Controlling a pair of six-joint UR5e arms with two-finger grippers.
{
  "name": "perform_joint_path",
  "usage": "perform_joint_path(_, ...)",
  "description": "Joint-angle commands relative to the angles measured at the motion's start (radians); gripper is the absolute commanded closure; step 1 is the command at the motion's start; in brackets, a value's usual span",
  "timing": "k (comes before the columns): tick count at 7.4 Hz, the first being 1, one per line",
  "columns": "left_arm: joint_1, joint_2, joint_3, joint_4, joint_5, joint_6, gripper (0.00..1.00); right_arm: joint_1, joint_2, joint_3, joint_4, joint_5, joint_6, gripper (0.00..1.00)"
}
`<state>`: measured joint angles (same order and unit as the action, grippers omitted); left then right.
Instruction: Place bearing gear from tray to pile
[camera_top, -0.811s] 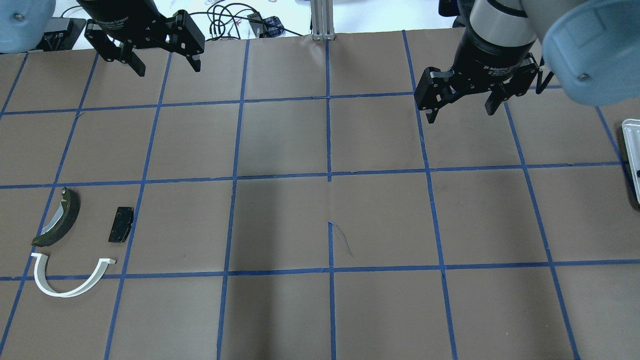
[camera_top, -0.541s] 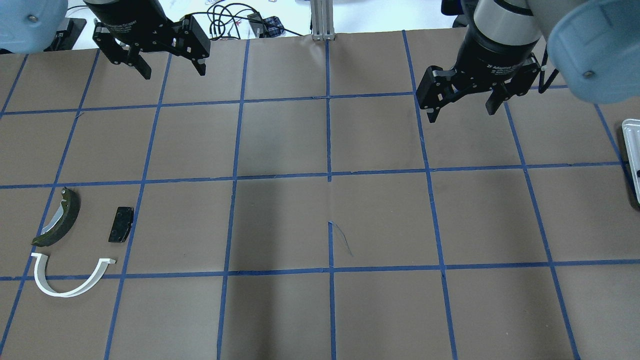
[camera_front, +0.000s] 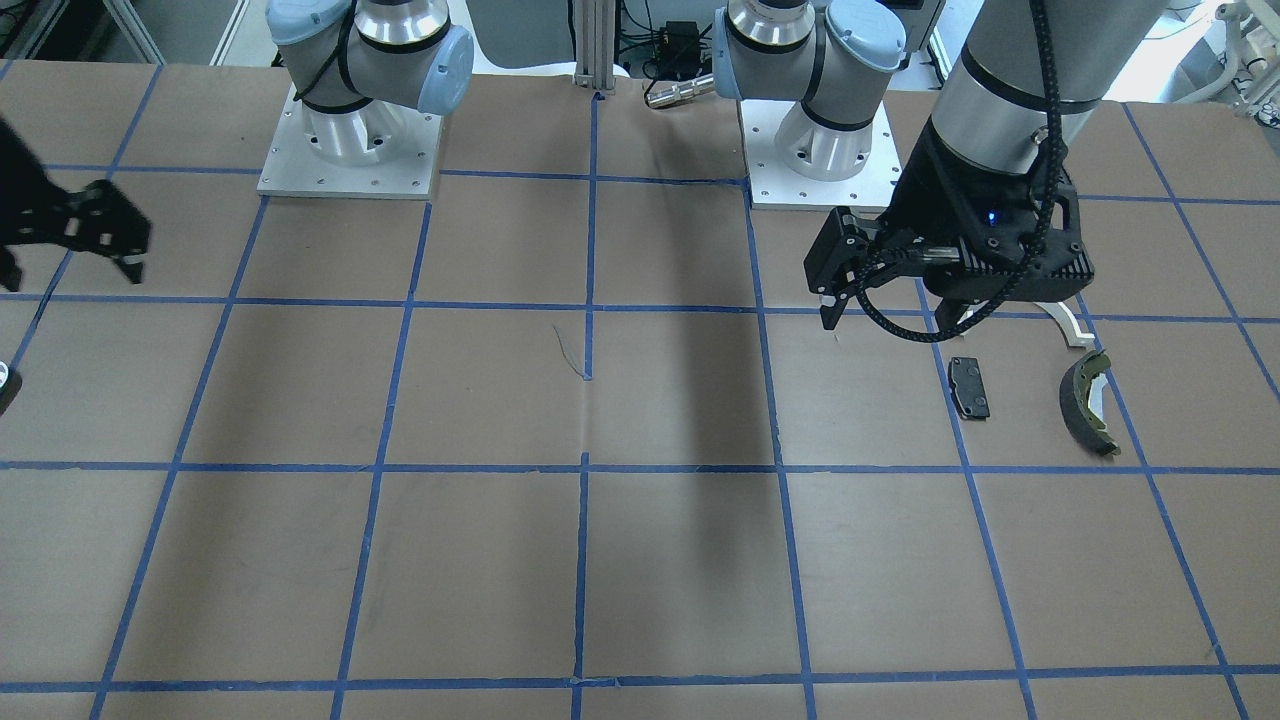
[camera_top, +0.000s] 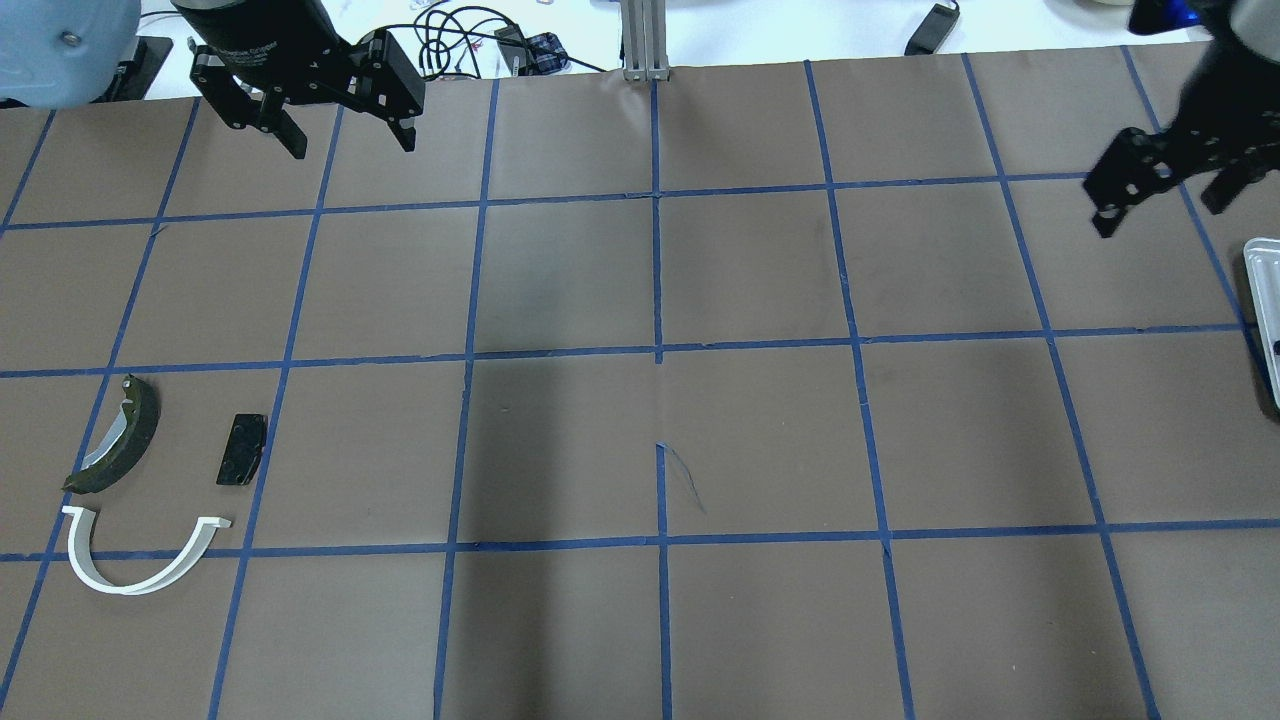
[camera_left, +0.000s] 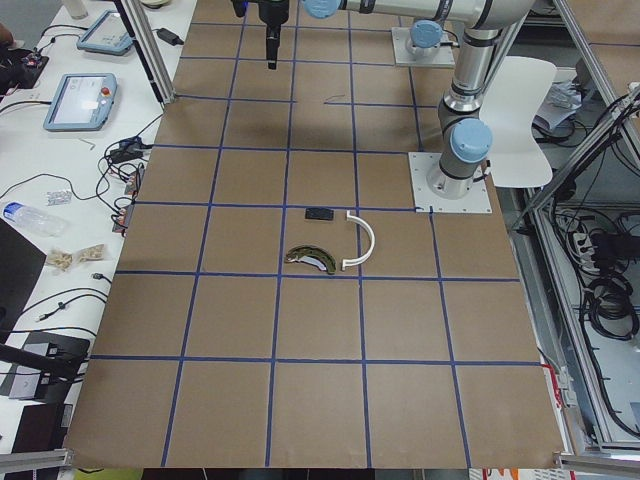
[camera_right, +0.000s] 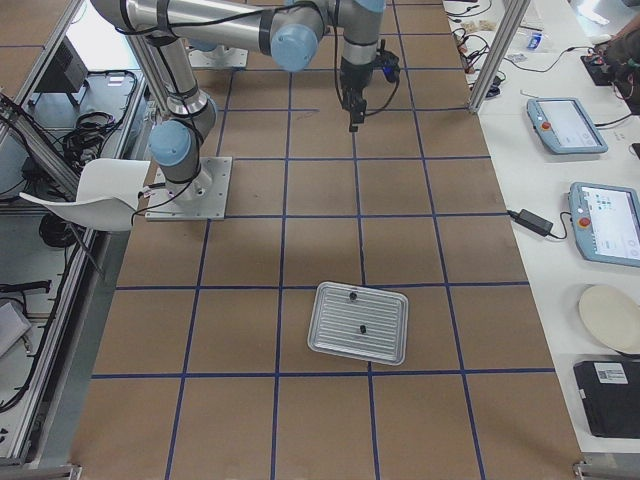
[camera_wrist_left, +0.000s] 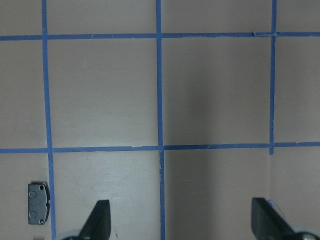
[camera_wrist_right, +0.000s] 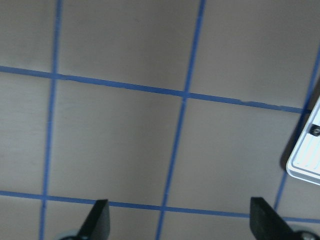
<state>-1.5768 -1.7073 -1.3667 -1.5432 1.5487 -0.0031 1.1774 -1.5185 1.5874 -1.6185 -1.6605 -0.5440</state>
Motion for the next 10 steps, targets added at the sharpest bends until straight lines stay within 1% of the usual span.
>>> perform_joint_path(1, 0.001, 0.002, 0.0, 0.002, -0.001, 0.0, 0.0, -0.285, 0.172, -0.001, -0.2, 0.007, -0.351, 0.0)
perform_joint_path(2, 0.001, 0.003, 0.0, 0.002, -0.002, 0.0, 0.0, -0.356, 0.302, -0.012, -0.385, 0.005, -0.467, 0.0)
perform_joint_path(3, 0.001, 0.003, 0.0, 0.002, -0.002, 0.0, 0.0, -0.427, 0.437, -0.026, -0.546, 0.017, -0.563, 0.0)
perform_joint_path(4, 0.001, 0.003, 0.0, 0.002, -0.002, 0.0, 0.0, -0.465, 0.528, -0.055, -0.578, 0.051, -0.591, 0.0)
perform_joint_path(5, 0.001, 0.003, 0.0, 0.002, -0.002, 0.0, 0.0, -0.497, 0.594, -0.09, -0.578, 0.057, -0.617, 0.0)
perform_joint_path(6, 0.001, 0.003, 0.0, 0.002, -0.002, 0.0, 0.0, -0.511, 0.63, -0.115, -0.58, 0.08, -0.626, 0.0)
perform_joint_path(8, 0.001, 0.005, 0.0, 0.002, -0.002, 0.0, 0.0, -0.512, 0.635, -0.124, -0.584, 0.079, -0.626, 0.0)
perform_joint_path(9, 0.001, 0.005, -0.002, 0.002, -0.002, 0.0, 0.0, -0.512, 0.635, -0.121, -0.587, 0.079, -0.625, 0.13)
perform_joint_path(10, 0.001, 0.005, -0.002, 0.002, -0.002, 0.0, 0.0, -0.512, 0.638, -0.122, -0.59, 0.082, -0.623, 0.37)
